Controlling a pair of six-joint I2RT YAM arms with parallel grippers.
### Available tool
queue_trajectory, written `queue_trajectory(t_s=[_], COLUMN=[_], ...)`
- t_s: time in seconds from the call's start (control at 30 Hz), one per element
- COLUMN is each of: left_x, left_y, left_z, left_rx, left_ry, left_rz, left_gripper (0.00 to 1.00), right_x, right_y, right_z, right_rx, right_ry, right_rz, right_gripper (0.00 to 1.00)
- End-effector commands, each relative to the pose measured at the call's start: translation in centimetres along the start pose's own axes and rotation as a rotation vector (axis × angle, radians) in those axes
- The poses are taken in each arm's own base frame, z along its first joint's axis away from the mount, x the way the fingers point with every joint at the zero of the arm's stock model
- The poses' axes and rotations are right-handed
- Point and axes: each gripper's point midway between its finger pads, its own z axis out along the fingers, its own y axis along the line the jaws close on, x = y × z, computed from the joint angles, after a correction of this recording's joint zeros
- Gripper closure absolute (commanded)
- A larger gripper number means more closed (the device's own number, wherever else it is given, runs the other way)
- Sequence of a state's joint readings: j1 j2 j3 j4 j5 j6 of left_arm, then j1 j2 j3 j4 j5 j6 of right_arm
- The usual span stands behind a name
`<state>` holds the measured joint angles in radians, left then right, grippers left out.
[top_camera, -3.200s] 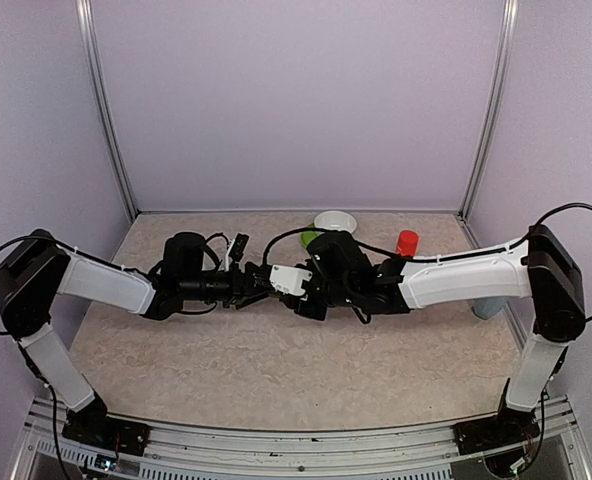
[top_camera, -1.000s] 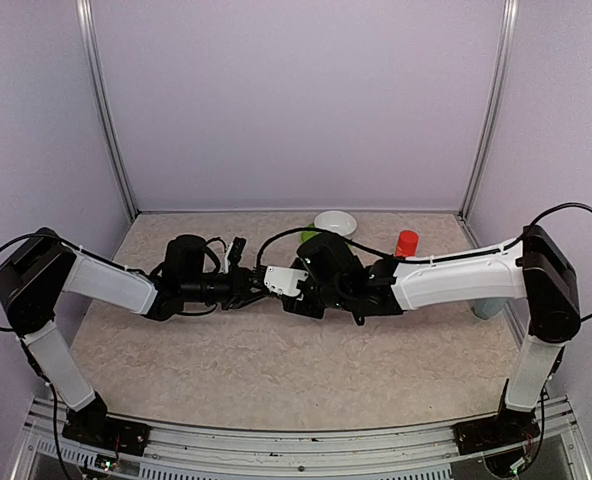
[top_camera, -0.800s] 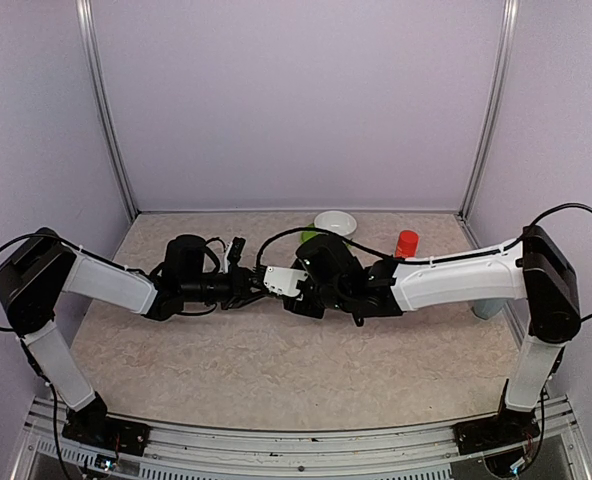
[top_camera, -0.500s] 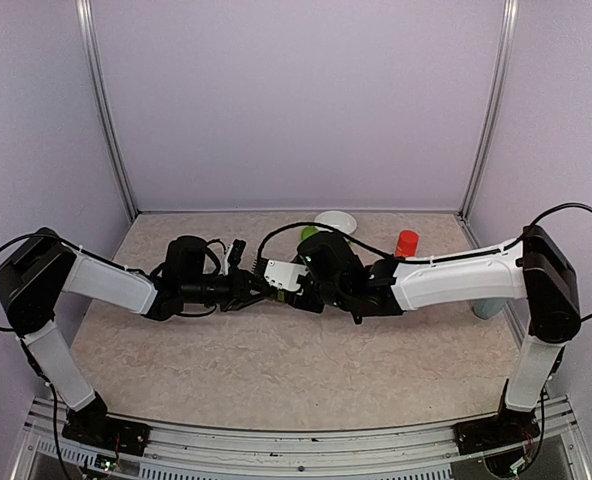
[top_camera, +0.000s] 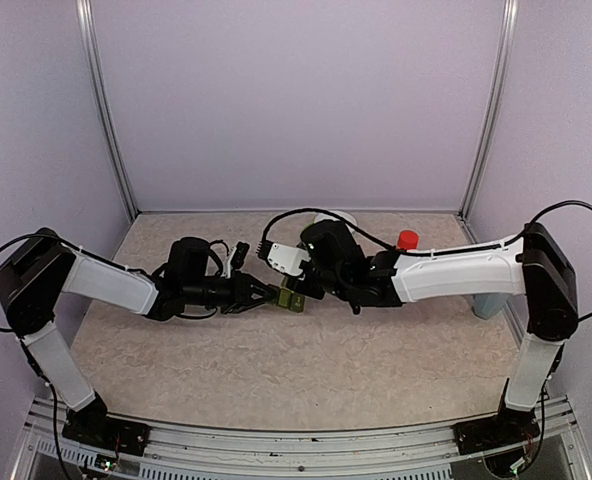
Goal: Sort the pills into containers
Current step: Open the lid of the pill container from the compartment of the pill container.
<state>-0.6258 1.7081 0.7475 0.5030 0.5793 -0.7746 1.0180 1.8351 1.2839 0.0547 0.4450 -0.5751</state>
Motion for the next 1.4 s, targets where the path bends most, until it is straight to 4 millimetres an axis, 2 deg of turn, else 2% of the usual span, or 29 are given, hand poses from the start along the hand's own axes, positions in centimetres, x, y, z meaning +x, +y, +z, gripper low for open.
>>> queue_trajectory(t_s=[0.0,0.47,0.77,0.87,0.97,1.13,1.37], left_x=[-1.0,-0.4,-0.2,-0.3,-0.2,-0.2,-1.5], left_y=[-2.1,-4.8,-5.3,-5.1,-4.4,-3.3,-1.9], left_z=[-0.3,-0.5,-0.5,-0.5,-0.3,0.4,1.7], left_rx=[0.035,0.106,0.123,0.114,0.100,0.081,0.048], left_ry=[-0.016,-0.001,0.002,-0.002,-0.004,-0.005,-0.032], left_rz=[0.074,0.179,0.205,0.197,0.178,0.121,0.040], left_gripper=[0.80,0.80,0.80,0.80,0.80,0.80,0.80], right_x=[0.1,1.6,1.8,1.8,1.5,1.5,3.2], right_y=[-1.1,1.0,1.6,0.7,-1.4,-5.1,-9.3], right_z=[0.9,2.3,2.0,1.9,1.2,-0.4,-2.8], right_rx=[0.019,-0.122,-0.198,-0.177,-0.149,-0.099,-0.011], right_ry=[0.014,0.041,0.031,0.035,0.021,0.004,0.039], right_rz=[0.038,0.050,0.072,0.087,0.139,0.235,0.357], right_gripper=[0.39,0.37,0.35,0.34,0.32,0.16,0.04])
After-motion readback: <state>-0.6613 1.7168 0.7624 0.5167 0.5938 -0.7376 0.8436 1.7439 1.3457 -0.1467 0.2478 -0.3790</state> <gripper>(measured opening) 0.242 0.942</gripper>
